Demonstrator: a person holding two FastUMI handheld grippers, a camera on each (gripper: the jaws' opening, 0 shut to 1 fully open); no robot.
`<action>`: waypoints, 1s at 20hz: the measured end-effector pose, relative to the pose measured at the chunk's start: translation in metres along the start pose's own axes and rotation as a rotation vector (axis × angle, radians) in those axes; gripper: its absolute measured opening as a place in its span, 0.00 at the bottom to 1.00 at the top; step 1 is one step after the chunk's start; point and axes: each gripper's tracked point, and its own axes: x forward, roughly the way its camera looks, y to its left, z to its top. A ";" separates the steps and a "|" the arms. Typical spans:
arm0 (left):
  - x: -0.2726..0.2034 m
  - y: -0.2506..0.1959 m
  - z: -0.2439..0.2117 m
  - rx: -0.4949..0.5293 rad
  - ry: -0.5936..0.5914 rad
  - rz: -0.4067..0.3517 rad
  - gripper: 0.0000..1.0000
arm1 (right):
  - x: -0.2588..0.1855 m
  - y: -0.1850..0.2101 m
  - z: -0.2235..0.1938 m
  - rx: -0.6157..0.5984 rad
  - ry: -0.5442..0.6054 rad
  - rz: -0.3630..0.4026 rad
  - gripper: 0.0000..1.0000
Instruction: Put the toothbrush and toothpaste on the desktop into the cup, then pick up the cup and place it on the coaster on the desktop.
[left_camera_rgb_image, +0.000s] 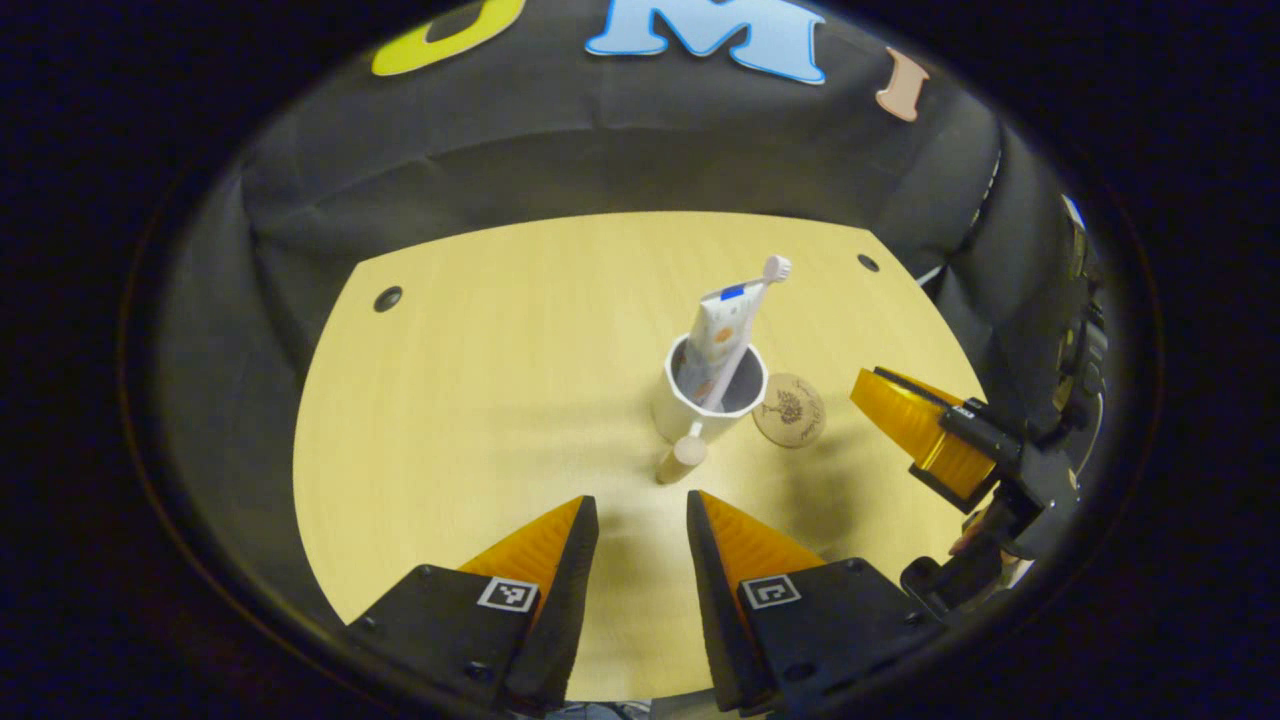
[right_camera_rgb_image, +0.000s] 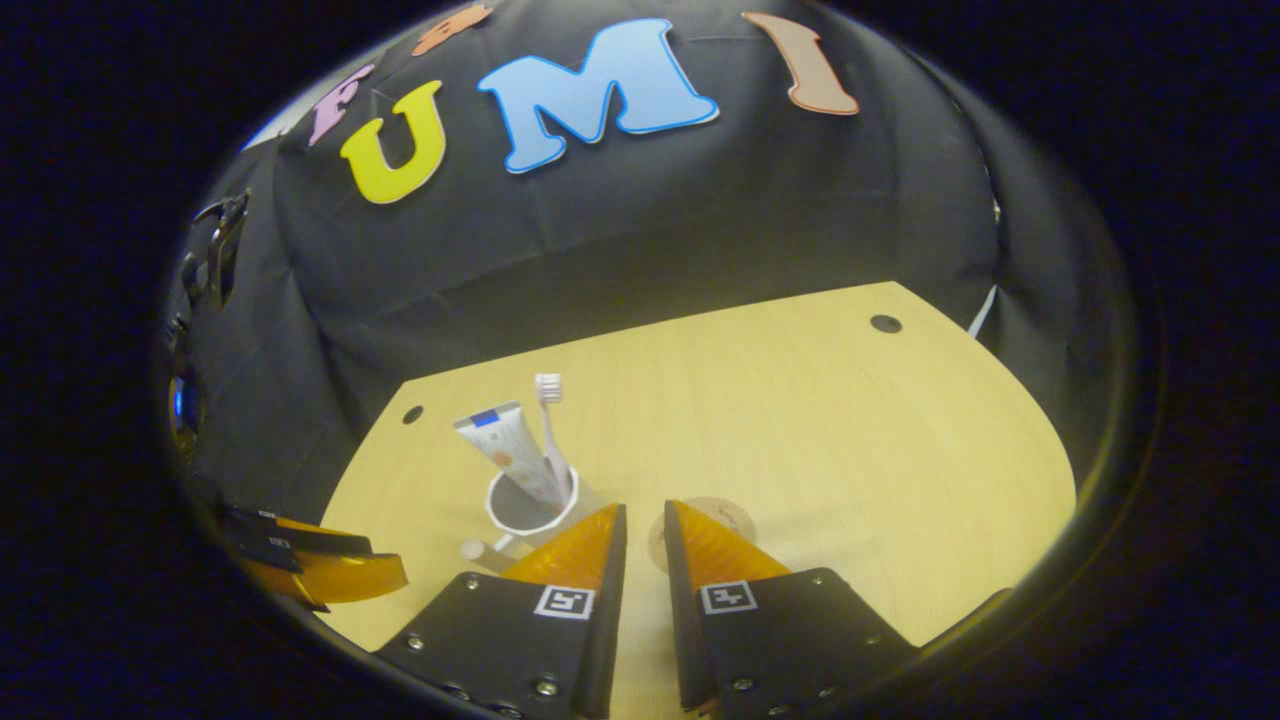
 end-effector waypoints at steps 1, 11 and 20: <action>0.007 -0.004 0.002 0.019 0.021 -0.017 0.59 | -0.002 -0.010 0.000 0.015 0.002 -0.020 0.24; 0.076 -0.010 0.005 0.253 0.267 -0.052 0.59 | -0.025 -0.092 -0.011 0.172 0.022 -0.185 0.24; 0.125 -0.005 0.002 0.280 0.415 -0.035 0.60 | -0.041 -0.119 -0.027 0.204 0.057 -0.237 0.24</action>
